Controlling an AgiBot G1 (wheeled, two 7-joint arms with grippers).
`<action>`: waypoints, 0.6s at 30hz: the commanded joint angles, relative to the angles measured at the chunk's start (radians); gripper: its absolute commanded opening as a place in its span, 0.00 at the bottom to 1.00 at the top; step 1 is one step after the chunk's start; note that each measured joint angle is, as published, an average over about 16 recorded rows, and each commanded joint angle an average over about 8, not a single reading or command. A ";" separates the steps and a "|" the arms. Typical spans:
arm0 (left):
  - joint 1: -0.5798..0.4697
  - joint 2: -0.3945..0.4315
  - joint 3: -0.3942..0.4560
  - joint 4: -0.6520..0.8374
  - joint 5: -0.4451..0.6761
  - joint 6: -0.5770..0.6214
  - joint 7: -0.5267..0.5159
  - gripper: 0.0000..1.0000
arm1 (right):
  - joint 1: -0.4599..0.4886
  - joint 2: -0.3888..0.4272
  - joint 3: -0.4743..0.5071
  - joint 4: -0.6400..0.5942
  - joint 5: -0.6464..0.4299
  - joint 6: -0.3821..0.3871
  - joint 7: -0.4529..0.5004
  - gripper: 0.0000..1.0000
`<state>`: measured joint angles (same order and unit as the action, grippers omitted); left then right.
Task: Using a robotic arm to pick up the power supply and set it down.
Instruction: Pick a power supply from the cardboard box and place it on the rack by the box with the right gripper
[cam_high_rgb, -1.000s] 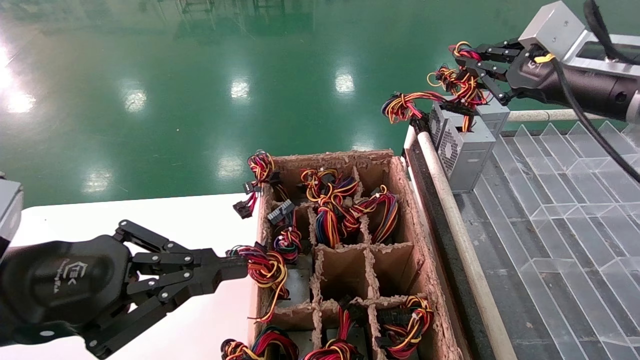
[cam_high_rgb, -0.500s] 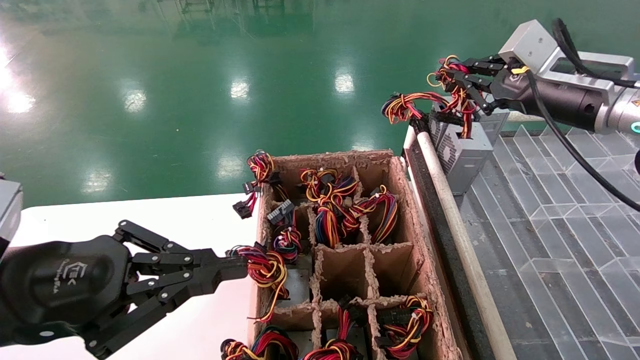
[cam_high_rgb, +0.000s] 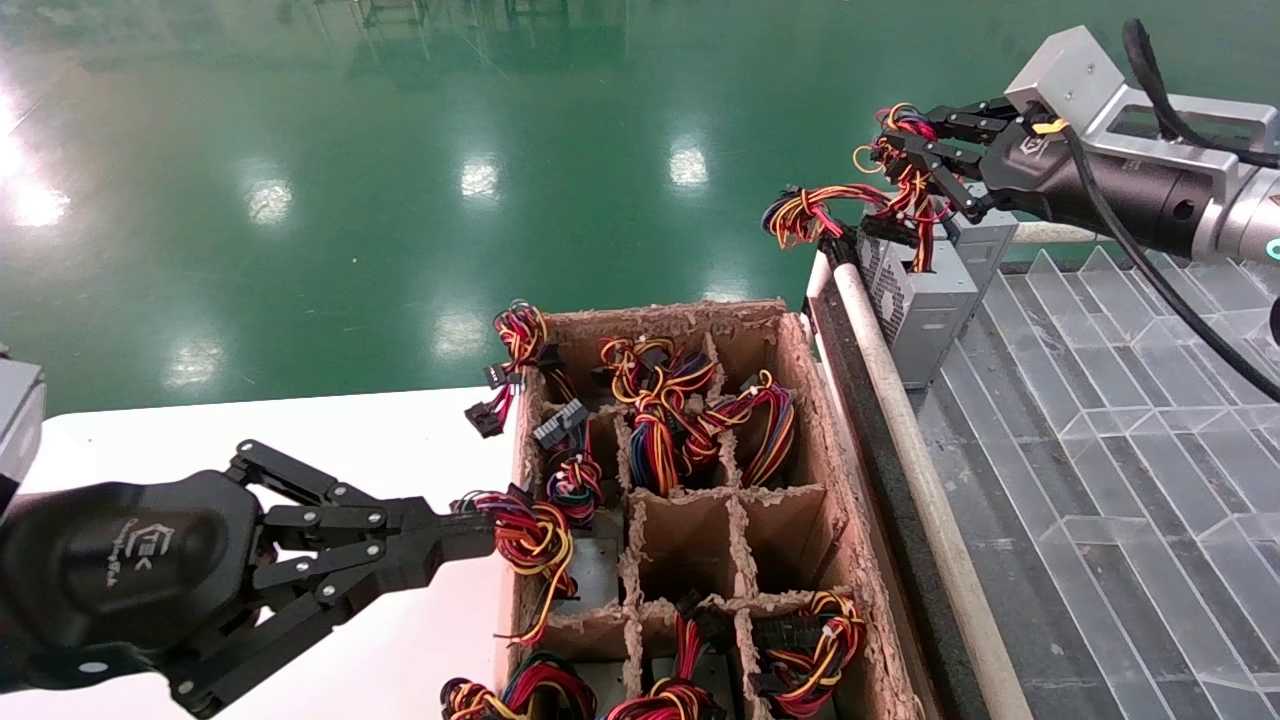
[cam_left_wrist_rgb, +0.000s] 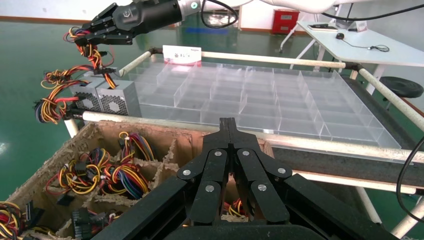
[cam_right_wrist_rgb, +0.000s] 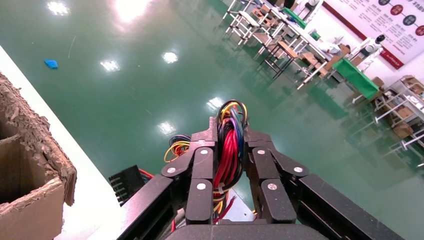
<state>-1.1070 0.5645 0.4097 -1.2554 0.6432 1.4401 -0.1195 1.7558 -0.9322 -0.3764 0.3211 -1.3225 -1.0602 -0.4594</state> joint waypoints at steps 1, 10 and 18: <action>0.000 0.000 0.000 0.000 0.000 0.000 0.000 0.00 | 0.005 -0.001 0.000 -0.011 0.000 -0.003 -0.004 1.00; 0.000 0.000 0.000 0.000 0.000 0.000 0.000 0.00 | 0.030 0.002 0.000 -0.032 0.001 -0.020 -0.010 1.00; 0.000 0.000 0.000 0.000 0.000 0.000 0.000 0.00 | 0.033 0.005 0.024 -0.027 0.039 -0.049 -0.026 1.00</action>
<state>-1.1070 0.5645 0.4098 -1.2554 0.6431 1.4401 -0.1195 1.7871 -0.9257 -0.3501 0.2942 -1.2806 -1.1106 -0.4884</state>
